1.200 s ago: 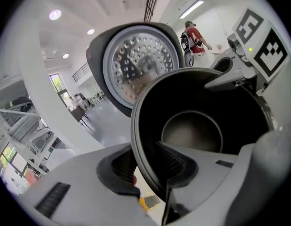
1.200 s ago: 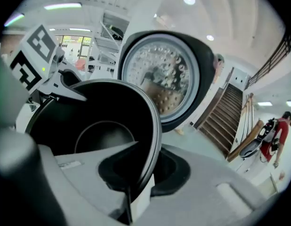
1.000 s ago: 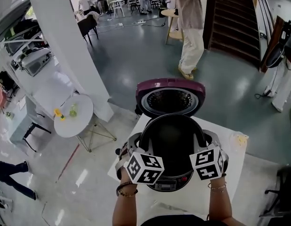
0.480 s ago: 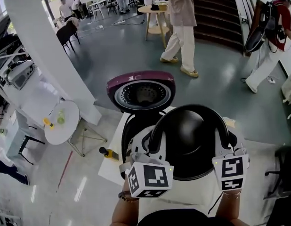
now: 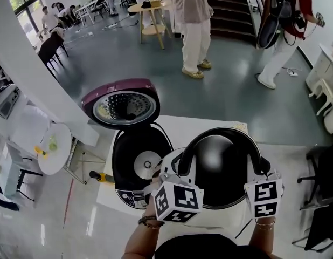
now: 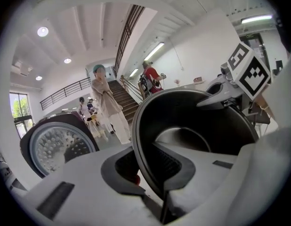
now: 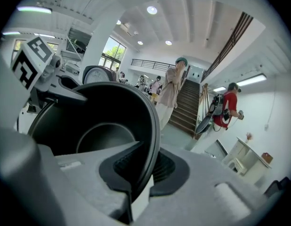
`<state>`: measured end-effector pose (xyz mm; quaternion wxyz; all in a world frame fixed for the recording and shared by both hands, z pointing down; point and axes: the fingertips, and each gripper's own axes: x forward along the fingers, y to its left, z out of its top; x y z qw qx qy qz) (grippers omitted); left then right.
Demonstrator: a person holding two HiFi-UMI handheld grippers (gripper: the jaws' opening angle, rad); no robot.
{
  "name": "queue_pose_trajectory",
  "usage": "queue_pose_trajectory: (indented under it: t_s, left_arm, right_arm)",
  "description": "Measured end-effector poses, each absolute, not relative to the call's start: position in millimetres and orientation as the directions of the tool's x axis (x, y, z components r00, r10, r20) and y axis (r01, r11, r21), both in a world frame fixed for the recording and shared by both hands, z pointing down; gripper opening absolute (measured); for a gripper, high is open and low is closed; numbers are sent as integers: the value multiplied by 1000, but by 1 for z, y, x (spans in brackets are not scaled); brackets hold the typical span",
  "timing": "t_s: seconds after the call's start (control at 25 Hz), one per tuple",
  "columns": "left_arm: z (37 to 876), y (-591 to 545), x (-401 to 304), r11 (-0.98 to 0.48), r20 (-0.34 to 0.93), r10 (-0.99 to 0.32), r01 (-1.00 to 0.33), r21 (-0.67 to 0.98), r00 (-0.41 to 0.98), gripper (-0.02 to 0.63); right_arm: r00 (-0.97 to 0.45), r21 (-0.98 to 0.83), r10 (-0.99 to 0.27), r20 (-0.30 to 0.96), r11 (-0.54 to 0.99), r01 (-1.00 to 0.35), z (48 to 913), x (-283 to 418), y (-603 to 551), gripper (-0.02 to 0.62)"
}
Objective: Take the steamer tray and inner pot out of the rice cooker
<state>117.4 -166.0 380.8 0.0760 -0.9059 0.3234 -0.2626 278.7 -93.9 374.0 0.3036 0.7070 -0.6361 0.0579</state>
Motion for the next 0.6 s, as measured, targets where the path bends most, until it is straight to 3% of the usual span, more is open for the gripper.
queue_pose_trajectory:
  t_s: [0.28,0.6]
  left_arm:
    - [466,-123,154,-829,571,-533,-522,-203,625,58]
    - [570,-73,145,-832,736,-426,-546,-92,526,57]
  right_arm:
    - [154,283,-759,633,41,-958,458,313,-51,29]
    - [45,162,-611,791,137,-977,564,307,-8,29]
